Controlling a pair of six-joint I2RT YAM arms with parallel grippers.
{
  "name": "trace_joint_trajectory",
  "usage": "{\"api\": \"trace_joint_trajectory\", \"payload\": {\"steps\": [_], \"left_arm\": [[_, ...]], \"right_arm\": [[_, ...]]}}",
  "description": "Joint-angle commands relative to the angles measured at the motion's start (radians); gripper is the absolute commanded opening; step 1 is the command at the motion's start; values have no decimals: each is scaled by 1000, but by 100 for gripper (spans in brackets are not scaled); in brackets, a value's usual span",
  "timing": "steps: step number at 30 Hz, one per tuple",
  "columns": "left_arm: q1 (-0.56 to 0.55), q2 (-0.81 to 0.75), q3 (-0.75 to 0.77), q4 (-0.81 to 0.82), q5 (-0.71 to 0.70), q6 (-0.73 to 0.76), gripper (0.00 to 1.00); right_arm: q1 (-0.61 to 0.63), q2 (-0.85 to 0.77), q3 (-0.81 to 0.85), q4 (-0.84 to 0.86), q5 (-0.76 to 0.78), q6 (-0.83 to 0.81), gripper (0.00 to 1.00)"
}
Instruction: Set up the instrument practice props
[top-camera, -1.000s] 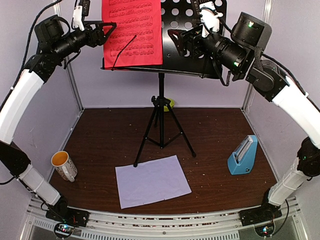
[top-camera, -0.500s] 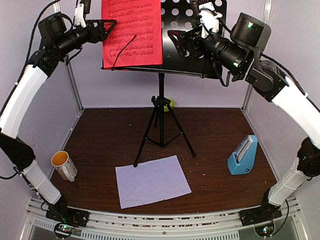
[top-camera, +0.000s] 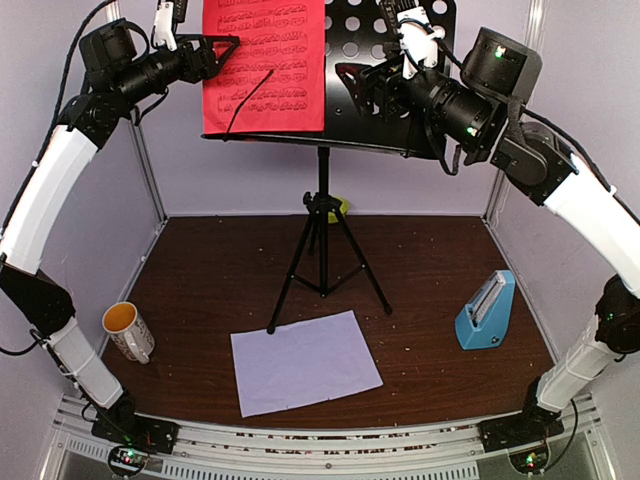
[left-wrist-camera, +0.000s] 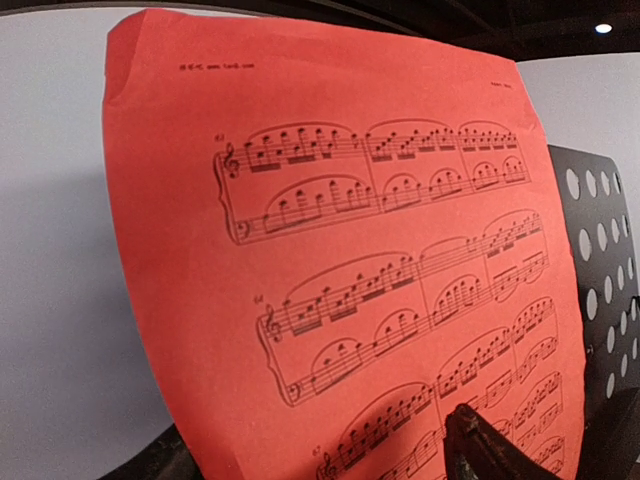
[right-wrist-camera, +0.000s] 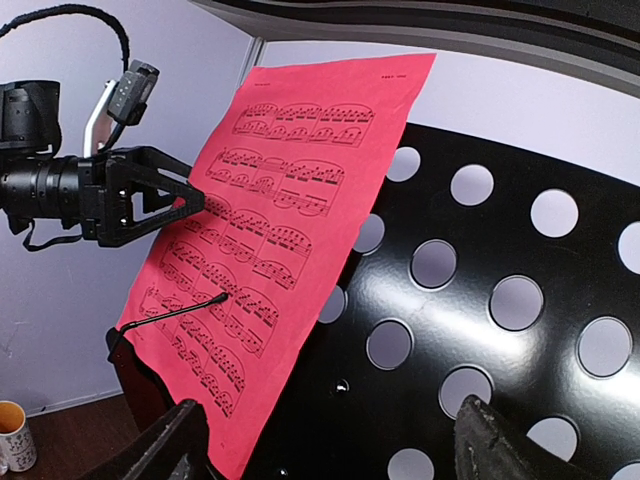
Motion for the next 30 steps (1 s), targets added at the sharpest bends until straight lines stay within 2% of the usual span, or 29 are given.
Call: {"api": "trace_joint_trajectory", "payload": {"steps": [1,11,16,20,26,30], "left_arm": [[-35,9,39,2,12,73,79],[-55,24,79,-64,-33,174,79],[-37,5,91,-96,-120,186,84],[32,-47,33,-82,-112,111,88],[81,-123,-41,-117,-120,111,97],[103,-233,-201,-83,-104,86,98]], "right_arm": [[-2,-27,-9,23,11,0,85],[-3,-25,-11,28,4,15,85],[-1,-21,-5,29,-4,21,85],[-3,-22,-1,28,-11,25,86],[-2,-35,0,15,-55,54,87],[-2,-61,-9,-19,-104,77,88]]}}
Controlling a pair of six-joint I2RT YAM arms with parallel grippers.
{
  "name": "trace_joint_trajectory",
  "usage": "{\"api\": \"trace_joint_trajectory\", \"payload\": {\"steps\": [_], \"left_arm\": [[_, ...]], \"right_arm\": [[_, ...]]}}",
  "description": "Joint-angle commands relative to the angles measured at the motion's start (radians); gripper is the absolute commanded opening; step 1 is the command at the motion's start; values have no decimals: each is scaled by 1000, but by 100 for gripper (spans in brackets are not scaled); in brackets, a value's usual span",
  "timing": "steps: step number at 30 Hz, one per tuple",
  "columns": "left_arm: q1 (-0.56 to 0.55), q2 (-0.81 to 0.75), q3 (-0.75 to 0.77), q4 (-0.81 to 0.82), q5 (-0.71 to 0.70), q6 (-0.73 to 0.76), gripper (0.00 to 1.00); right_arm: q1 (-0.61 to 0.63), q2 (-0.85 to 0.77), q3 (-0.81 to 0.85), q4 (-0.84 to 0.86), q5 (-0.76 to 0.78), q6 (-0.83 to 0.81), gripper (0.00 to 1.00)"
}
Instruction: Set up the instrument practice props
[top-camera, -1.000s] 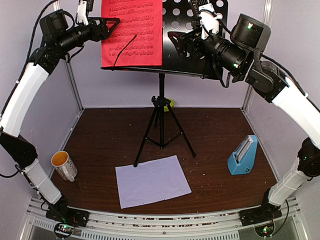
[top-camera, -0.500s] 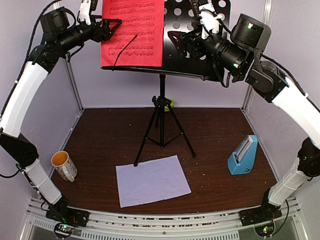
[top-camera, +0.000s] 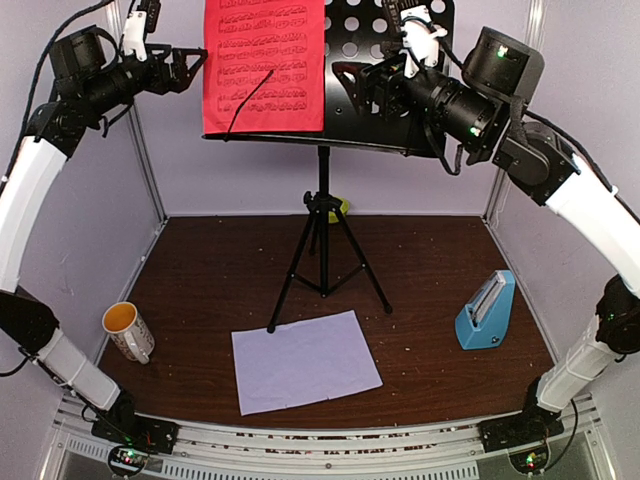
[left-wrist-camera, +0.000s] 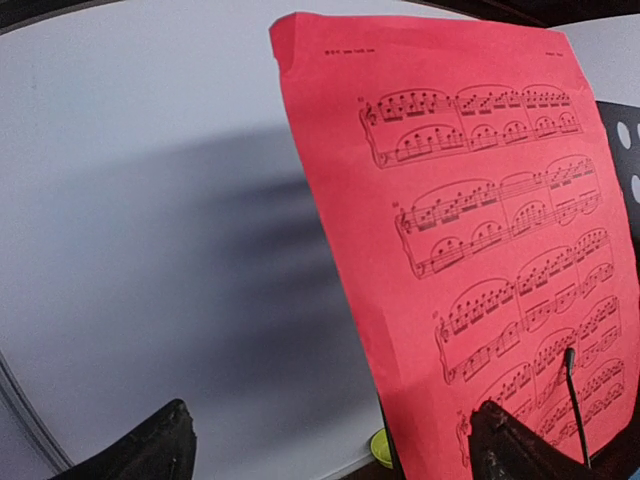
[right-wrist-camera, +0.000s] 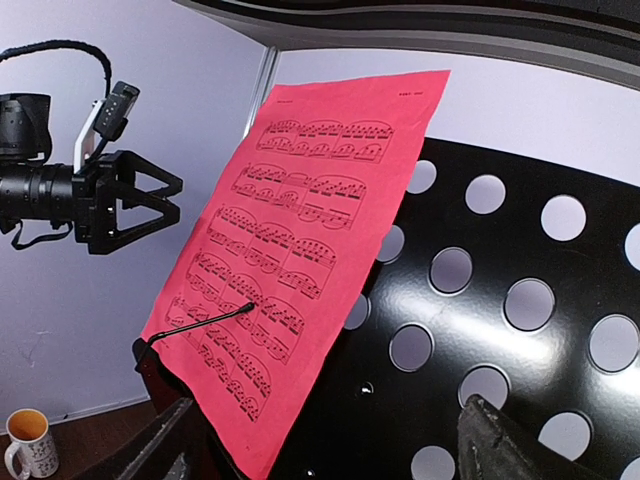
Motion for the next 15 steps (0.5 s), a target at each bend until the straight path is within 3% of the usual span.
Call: {"api": "trace_joint_trajectory", "payload": {"steps": [1,9,15], "left_arm": [[15,-136,-163,51,16,-33,98],[9,-451,-660,99,49,-60,97],[-55,-559,-834,-26,14,0,94]], "right_arm": [[-2,-66,-10,-37,-74,45,88],[10,-237,-164,-178,-171,172,85],[22,-396,-395,-251,-132,308,82]]}}
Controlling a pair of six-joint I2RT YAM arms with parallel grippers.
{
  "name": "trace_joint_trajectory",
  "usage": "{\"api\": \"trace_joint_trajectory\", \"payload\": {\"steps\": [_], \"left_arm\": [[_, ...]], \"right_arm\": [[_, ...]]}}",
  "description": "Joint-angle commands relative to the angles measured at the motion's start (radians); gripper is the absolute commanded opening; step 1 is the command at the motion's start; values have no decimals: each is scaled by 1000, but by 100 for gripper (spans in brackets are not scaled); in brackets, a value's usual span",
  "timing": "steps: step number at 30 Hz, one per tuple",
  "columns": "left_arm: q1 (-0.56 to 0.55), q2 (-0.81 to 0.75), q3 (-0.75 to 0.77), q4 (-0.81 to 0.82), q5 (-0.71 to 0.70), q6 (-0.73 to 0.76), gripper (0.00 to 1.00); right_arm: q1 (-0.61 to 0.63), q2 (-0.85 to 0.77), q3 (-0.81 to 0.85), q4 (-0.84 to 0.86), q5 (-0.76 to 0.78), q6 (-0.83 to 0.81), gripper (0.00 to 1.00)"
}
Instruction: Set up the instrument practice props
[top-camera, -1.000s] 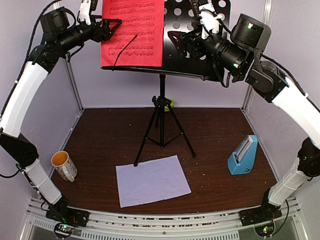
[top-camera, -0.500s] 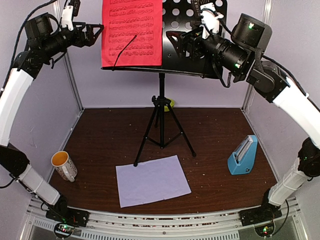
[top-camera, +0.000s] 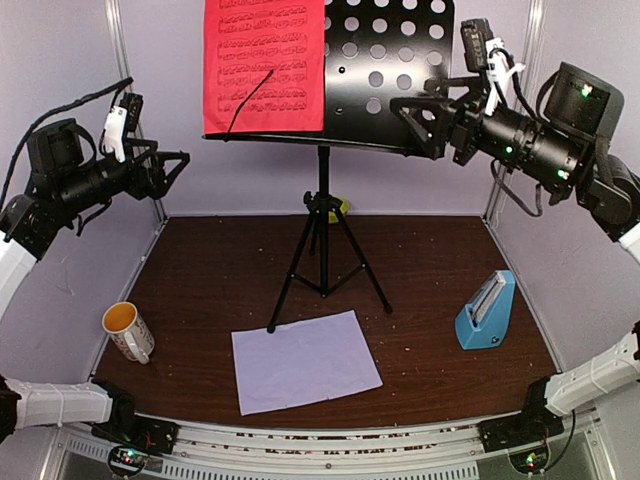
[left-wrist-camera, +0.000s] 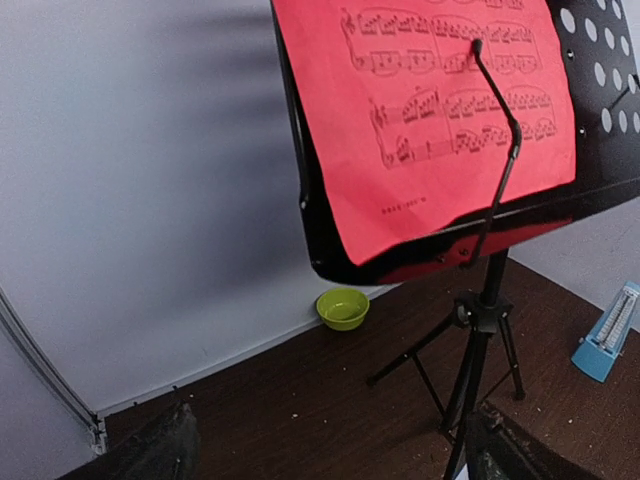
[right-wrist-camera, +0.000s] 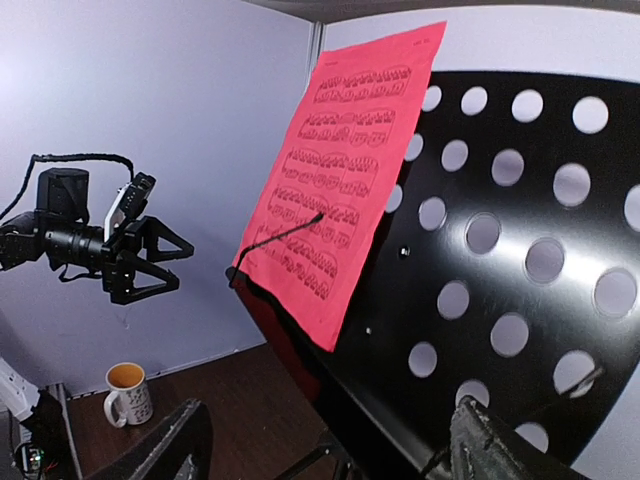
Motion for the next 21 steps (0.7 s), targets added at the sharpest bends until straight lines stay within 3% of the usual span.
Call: {"api": "trace_joint_trajectory", "payload": {"steps": [1,6,11,18,21], "left_arm": [[-61,-61,-99,-43,-23,39,93],[-107,-158,-296,20,21,-69,88],[-282,-138,-390,1,-22,-68,82],[-564,39,-459,8,-177,23,77],[-627,149,-467,60,-180,13,74]], "right_arm": [[11,-96,-156,-95,6,156,81],[11,-198,-354,-156,57,303,77],[11,-234,-552,-199,59,463,75],[-28,-209,-779,-182,-97,667,74],[-60,-163,-845,-181,-223,726,73]]}}
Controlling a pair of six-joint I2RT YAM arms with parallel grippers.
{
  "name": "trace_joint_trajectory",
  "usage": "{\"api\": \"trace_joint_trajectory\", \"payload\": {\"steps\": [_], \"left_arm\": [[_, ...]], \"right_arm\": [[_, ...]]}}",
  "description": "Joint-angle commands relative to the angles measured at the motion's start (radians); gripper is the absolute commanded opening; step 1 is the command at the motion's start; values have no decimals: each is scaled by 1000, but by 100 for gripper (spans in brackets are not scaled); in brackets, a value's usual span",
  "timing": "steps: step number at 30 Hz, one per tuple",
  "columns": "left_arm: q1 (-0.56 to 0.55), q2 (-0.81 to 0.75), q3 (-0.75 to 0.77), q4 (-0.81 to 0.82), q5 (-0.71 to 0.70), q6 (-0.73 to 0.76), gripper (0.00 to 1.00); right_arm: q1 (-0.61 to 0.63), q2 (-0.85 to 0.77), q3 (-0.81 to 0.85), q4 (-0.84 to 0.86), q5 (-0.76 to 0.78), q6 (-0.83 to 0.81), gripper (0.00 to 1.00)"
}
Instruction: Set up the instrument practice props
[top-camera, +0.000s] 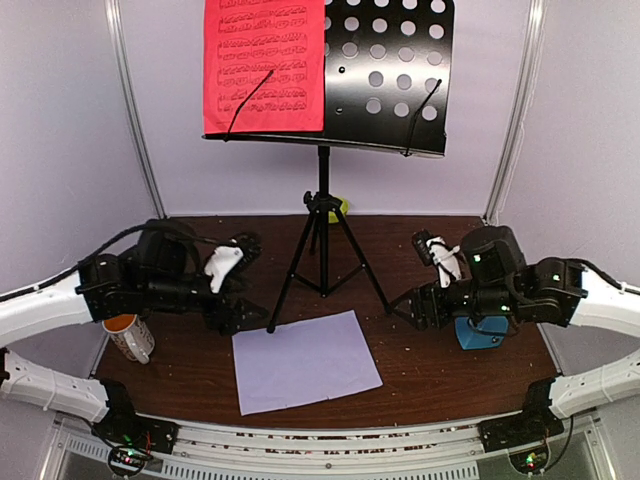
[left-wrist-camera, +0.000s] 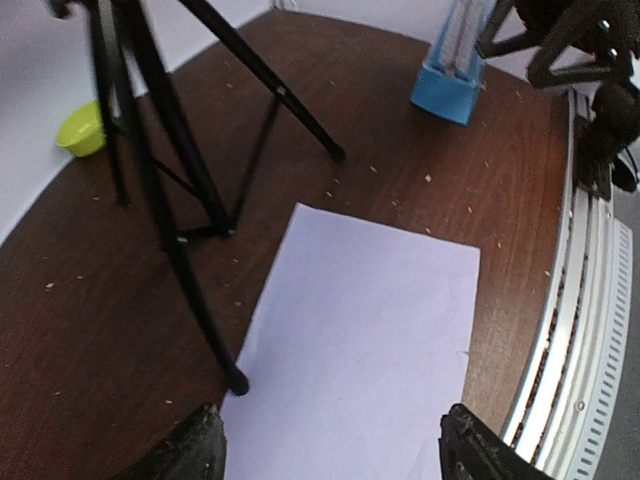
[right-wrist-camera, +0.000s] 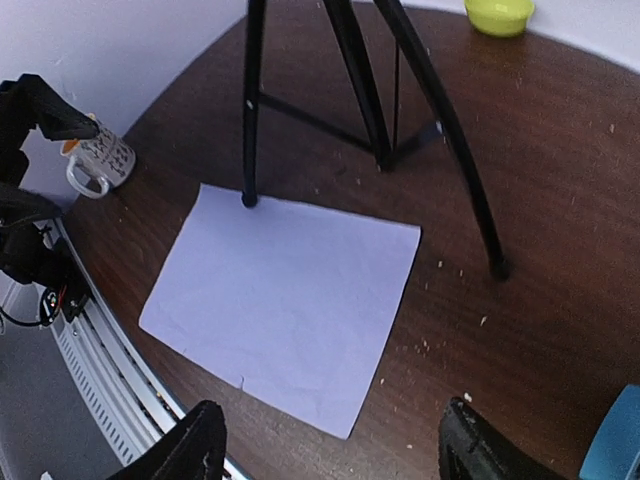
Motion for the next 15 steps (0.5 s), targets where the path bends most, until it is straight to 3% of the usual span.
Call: {"api": "trace_joint_trajectory", "payload": {"steps": [1,5,15], "left_arm": [[-70,132,-28,117,-45,11,73],[-80,285,-27,210,-7,-5,65],[-156,514,-10,295,0,55,56]], "right_arm": [[-48,56,-86,16,-208,158,73],[-78,135,-159,78,-367,231,72],[-81,305,-309,324,-560,447,69]]}}
